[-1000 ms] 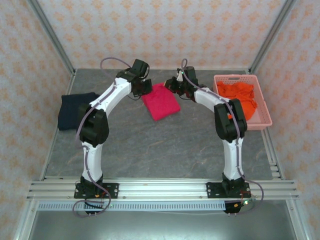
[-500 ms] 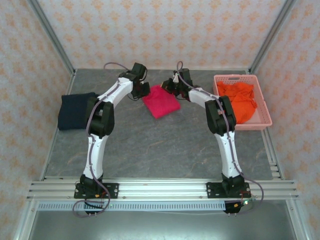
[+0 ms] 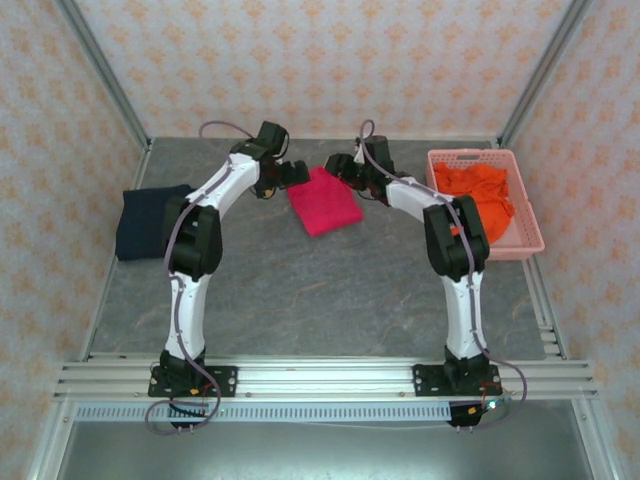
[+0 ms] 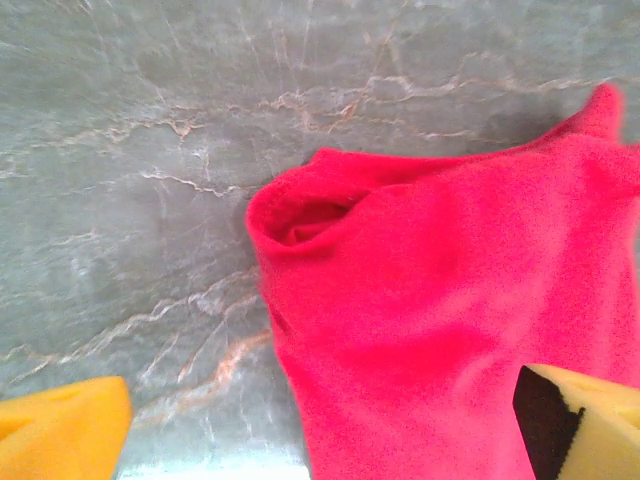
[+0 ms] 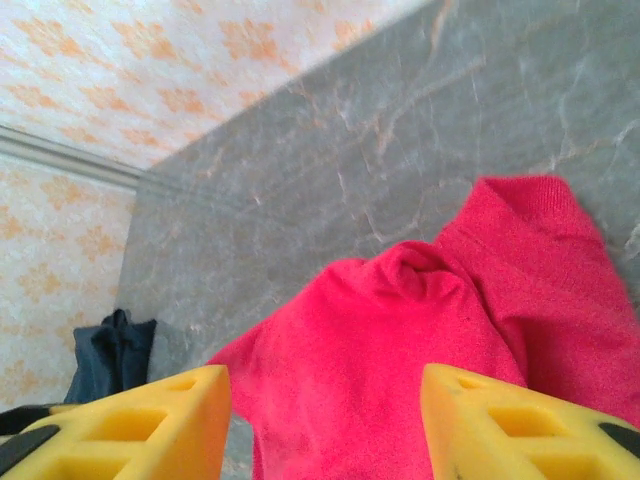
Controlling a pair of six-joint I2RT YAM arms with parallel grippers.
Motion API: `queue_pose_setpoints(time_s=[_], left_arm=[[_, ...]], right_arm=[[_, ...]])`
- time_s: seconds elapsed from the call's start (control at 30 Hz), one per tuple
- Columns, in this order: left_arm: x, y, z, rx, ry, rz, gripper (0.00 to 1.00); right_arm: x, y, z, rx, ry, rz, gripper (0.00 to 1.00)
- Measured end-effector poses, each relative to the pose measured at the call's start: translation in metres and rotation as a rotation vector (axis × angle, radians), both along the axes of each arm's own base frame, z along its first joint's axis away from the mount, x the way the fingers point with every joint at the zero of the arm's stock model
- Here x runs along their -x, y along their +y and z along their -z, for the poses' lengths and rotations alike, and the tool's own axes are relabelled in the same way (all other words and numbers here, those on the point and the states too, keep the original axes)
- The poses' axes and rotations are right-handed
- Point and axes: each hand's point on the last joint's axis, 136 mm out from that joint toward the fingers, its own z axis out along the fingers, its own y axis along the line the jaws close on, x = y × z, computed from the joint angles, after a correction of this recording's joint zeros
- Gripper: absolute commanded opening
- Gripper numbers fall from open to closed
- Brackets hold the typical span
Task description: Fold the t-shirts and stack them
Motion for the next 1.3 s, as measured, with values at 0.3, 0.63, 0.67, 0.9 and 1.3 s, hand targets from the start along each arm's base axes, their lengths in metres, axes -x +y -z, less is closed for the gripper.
queue_pose_setpoints(time_s=[0.3,0.63,0.67,0.9,1.3], left_arm=[[0.001,-0.017,-0.080,0.046,-0.176,0.020,0.51],[-0.063,-0.074,0.023,0.099,-0.062,0.085,0.38],[-0.066,-0.075,0.036,0.097,-0.046,0.085,0.42],[-0.078,-0.088,0.058,0.164,-0.015,0.075,0.72],[-0.063,-0.097,0.030,0.225,0.005,0.113,1.00]], right_arm=[[0.005,-0.006,-0.032,0.008,-0.087,0.012,0.40],[0.032,0.004,0.023,0.063,0.018,-0.019,0.37],[0.034,0.003,0.030,0.072,0.031,-0.018,0.37],[0.050,-0.012,0.079,0.151,0.135,0.009,0.37],[0.091,-0.007,0.089,0.143,0.181,-0.028,0.38]])
